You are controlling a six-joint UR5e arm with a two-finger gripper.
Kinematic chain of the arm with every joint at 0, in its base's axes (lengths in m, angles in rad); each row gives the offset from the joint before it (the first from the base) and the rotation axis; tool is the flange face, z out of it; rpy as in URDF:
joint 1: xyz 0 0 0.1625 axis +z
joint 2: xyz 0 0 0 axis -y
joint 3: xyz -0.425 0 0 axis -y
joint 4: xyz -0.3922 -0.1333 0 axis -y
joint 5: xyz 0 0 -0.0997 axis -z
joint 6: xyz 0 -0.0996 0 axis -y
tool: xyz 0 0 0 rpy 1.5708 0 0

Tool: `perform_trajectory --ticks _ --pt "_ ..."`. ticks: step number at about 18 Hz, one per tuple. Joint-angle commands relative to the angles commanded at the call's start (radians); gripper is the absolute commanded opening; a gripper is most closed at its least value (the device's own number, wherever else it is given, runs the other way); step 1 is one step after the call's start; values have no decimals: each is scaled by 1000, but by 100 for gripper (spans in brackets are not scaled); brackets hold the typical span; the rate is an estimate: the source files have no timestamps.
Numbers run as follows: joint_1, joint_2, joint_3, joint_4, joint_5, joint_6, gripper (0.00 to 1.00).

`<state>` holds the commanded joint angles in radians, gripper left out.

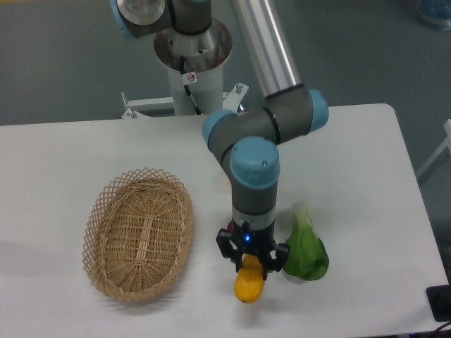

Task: Pick up the mango from the table
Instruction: 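Lift the grasped yellow mango up off the table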

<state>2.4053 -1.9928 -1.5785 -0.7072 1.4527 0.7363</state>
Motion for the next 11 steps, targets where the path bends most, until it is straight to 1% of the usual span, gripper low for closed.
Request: perform_trajectory --ticks 3,4,6,7,9,11 --pt "15 57 0 -2 0 0 52" --pt "31 72 -2 -11 -2 6 52" --pt "43 103 -18 -15 -8 64 52" --pt "44 109 -29 -23 -9 96 52" --pt "57 156 -41 -75 -6 136 52" --pt "75 170 -38 -136 -6 210 52"
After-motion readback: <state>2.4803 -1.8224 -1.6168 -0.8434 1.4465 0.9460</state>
